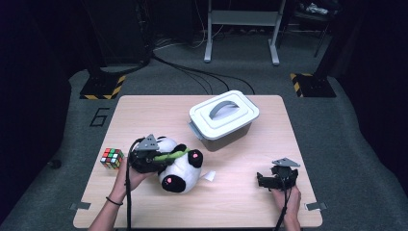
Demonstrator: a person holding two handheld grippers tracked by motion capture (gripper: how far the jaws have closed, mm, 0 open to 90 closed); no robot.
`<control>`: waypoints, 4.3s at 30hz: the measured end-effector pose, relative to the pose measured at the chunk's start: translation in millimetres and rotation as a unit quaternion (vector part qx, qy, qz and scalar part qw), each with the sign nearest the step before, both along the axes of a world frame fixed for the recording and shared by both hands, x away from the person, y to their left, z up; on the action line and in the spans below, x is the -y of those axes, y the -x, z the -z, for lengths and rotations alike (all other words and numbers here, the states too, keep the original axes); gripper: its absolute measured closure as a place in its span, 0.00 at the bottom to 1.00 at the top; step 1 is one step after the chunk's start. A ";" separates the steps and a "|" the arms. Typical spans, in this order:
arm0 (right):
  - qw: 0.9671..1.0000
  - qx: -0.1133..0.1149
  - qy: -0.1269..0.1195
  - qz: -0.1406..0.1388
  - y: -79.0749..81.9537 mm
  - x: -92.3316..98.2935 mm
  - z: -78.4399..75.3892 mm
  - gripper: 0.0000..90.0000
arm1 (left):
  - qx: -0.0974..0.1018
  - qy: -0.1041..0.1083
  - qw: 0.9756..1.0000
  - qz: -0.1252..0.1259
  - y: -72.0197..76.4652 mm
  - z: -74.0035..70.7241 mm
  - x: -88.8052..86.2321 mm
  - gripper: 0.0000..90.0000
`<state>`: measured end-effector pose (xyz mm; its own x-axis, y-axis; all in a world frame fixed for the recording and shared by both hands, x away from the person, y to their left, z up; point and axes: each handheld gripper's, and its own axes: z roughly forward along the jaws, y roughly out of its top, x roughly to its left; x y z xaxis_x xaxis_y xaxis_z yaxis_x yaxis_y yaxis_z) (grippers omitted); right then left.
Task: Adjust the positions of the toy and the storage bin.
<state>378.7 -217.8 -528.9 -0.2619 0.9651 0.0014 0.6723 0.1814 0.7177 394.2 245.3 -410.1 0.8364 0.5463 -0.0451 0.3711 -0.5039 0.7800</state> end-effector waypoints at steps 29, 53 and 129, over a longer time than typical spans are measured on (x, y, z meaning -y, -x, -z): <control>1.000 0.000 0.003 0.001 -0.1 0.1 0.0 0.00 | -0.042 0.033 0.996 -0.071 -23.3 28.1 -34.8 0.57; 1.000 0.000 0.002 0.001 -0.7 0.2 0.1 0.00 | -0.043 0.018 0.993 -0.106 -12.9 31.4 -24.4 0.35; 0.997 -0.024 -0.037 -0.055 -30.6 3.7 -43.0 0.00 | -0.022 -0.046 0.957 -0.286 61.7 121.8 -102.4 0.00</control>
<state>409.3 -221.5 -485.9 -0.3650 0.9270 0.0863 0.6852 0.2047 0.6990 332.5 347.7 -531.9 0.3976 0.9176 -0.0032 0.6389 -0.2743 0.7187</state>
